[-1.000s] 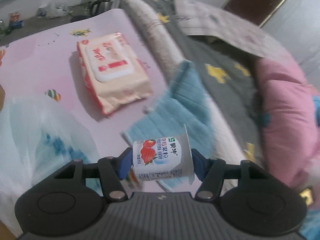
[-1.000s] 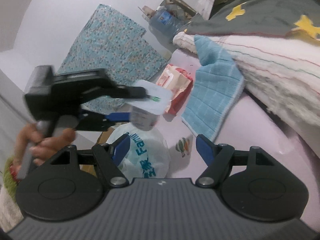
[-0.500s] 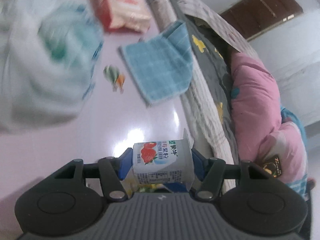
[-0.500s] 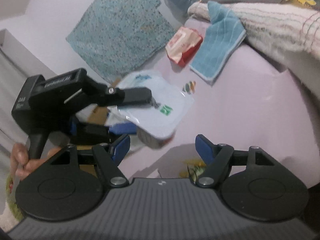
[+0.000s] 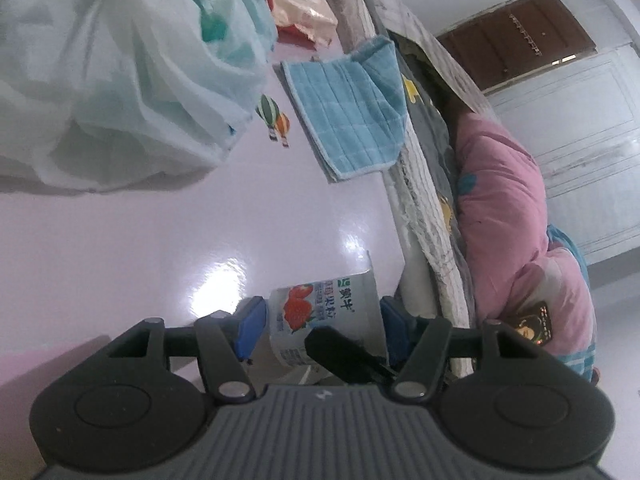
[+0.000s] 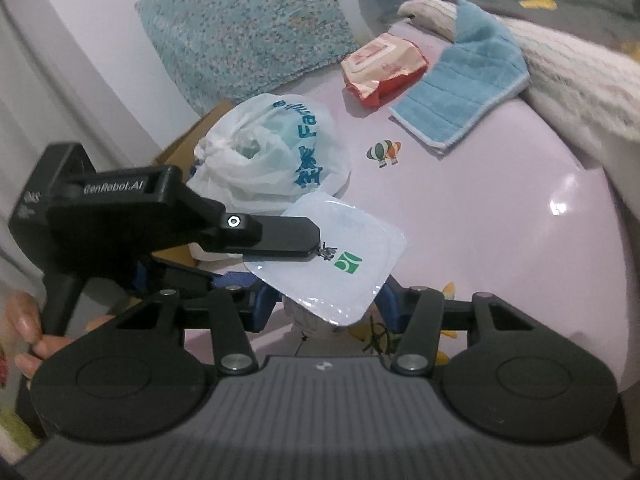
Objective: Organize soft objects
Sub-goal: 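Lift the yogurt cup with the left tool toward the right tool, then grasp the yogurt cup with the right tool while the left tool holds it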
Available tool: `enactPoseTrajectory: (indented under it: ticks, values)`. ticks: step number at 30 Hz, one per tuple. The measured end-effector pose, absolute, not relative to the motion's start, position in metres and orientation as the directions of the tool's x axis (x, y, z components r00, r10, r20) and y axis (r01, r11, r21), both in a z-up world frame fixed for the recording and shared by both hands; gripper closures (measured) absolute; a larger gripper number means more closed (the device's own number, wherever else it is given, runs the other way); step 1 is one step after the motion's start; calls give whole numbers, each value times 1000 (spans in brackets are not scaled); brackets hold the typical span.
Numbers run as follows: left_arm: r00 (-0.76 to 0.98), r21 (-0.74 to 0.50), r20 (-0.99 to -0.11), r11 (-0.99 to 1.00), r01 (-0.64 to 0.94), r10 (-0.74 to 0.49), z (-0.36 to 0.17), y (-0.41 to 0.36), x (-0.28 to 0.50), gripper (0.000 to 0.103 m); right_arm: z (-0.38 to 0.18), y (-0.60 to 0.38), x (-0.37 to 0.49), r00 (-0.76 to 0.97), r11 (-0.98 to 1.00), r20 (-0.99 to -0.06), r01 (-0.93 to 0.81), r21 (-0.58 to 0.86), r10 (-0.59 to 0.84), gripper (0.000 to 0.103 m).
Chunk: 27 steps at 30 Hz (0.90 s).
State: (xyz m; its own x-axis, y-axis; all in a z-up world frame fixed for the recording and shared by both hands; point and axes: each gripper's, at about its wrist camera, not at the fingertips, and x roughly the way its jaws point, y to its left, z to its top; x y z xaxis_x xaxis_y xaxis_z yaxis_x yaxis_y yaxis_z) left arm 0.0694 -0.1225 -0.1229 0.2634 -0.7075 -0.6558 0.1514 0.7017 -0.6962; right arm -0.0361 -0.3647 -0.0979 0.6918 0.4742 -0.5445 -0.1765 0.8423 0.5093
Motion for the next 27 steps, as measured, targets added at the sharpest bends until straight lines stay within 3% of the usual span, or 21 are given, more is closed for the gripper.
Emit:
enactPoseTrajectory:
  ticks: [8,19,27]
  values:
    - [296,-678,-656,714,174,-695,-115,-104,66,35,-92,-336,-31,716,902,-566,-226,367,410,52]
    - [314,-599,-671,740,305,-672,-100,-112,55,34,-96,-323,-35,751,915,-531,-262,309,394,53]
    - [280,-580,-694,746,327,-663,-109,-120,50,42,-99,-330,-52,709,896,-554,-285,340,436,52]
